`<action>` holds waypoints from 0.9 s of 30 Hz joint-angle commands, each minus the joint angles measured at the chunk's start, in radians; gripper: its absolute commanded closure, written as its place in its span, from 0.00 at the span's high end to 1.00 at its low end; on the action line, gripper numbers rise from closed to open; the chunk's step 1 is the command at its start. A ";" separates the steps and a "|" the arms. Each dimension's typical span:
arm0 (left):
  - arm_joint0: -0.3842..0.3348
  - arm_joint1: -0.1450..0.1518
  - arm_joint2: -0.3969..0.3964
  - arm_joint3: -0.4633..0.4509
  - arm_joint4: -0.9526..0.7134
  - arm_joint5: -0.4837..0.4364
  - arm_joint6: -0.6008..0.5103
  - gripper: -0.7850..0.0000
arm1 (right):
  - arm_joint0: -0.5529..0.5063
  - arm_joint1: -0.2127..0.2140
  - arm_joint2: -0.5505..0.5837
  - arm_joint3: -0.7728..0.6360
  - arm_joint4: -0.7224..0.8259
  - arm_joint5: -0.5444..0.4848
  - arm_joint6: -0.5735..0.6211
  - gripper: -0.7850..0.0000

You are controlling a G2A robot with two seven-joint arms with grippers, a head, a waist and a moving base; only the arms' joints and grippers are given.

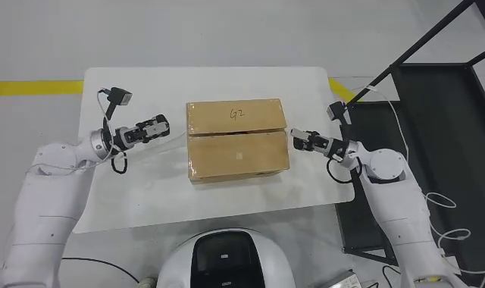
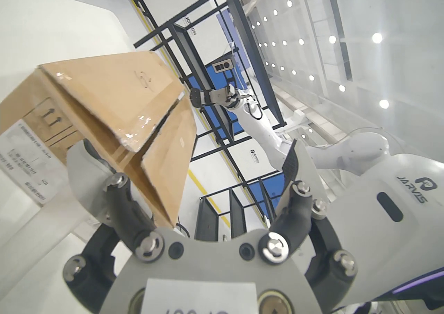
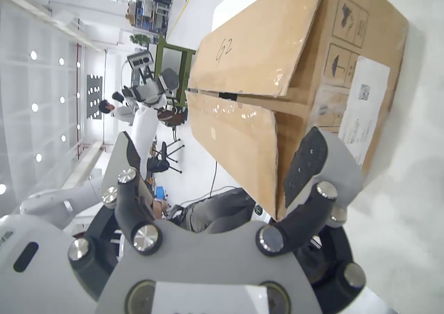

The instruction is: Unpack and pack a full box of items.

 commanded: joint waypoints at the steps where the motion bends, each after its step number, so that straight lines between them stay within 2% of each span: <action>1: -0.016 0.002 0.034 -0.001 -0.015 -0.001 0.002 1.00 | 0.008 0.001 -0.006 0.010 0.015 -0.006 0.019 1.00; 15: -0.024 0.003 0.050 0.000 -0.021 -0.002 0.003 1.00 | 0.008 0.001 -0.006 0.010 0.015 -0.006 0.019 1.00; 18: 0.003 0.002 0.059 -0.027 -0.034 0.026 0.027 1.00 | 0.011 0.001 -0.025 0.007 -0.027 -0.025 -0.005 1.00; 21: 0.002 0.002 0.057 -0.005 -0.051 0.049 0.032 1.00 | 0.033 0.000 -0.047 0.040 -0.037 -0.056 -0.008 1.00; 27: -0.049 -0.008 0.089 0.088 -0.069 0.048 0.009 1.00 | 0.083 -0.006 -0.105 0.099 -0.010 -0.110 0.009 1.00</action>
